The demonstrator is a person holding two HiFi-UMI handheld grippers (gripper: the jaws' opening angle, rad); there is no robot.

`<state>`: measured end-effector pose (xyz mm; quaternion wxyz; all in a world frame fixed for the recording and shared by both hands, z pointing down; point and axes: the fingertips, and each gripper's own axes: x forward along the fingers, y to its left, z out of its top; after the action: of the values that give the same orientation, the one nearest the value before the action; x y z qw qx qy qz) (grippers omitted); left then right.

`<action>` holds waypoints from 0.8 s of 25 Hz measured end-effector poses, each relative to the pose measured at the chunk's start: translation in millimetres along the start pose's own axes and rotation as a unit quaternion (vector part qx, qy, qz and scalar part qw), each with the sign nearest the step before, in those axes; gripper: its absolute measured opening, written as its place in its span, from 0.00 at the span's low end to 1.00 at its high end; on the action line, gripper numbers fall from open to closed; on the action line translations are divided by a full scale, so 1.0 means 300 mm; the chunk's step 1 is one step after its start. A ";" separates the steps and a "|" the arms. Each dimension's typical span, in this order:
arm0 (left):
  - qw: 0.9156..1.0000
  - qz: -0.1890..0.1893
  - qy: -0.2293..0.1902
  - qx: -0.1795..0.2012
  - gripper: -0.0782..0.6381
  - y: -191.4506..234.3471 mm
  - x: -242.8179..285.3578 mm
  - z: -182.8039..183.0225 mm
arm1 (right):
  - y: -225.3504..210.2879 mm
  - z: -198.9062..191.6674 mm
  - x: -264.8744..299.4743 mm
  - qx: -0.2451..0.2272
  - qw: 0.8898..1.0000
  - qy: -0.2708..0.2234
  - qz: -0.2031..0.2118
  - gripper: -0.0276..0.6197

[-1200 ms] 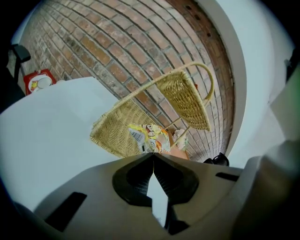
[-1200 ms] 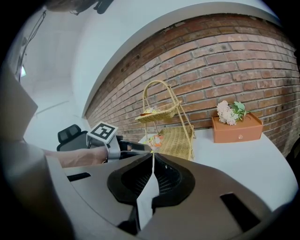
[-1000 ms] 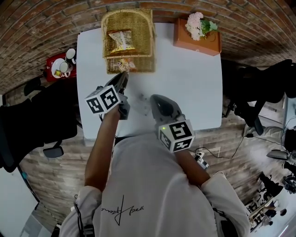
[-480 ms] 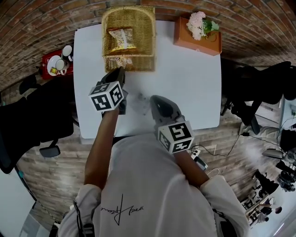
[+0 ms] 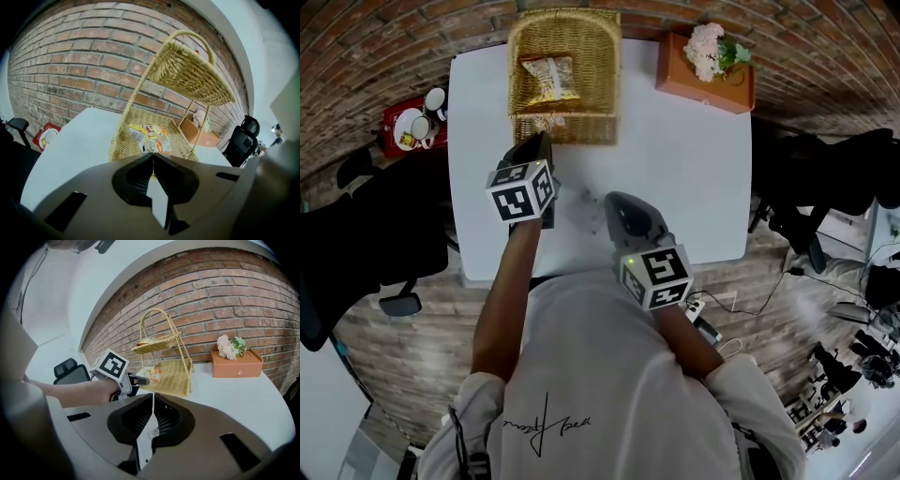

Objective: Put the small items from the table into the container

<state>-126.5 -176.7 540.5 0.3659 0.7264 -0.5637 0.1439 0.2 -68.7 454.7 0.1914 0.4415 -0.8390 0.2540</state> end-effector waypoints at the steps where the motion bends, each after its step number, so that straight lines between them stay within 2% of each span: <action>1: 1.000 0.003 0.001 0.003 0.13 0.003 0.001 0.001 | -0.001 0.000 0.002 0.000 1.000 0.000 0.001 0.08; 7: 1.000 0.018 0.015 0.011 0.13 0.018 0.005 -0.006 | 0.000 0.010 0.004 0.001 1.000 -0.004 0.004 0.08; 12: 0.999 0.035 0.005 0.004 0.13 0.040 -0.010 0.008 | -0.004 0.015 -0.003 0.000 1.000 -0.007 0.006 0.08; 20: 0.999 0.040 0.000 -0.001 0.13 0.044 -0.032 0.007 | -0.003 0.026 -0.014 -0.002 1.000 -0.017 0.008 0.08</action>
<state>-142.3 -172.6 537.9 0.3608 0.7029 -0.5923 0.1577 2.5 -71.1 446.5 0.1765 0.4388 -0.8460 0.2460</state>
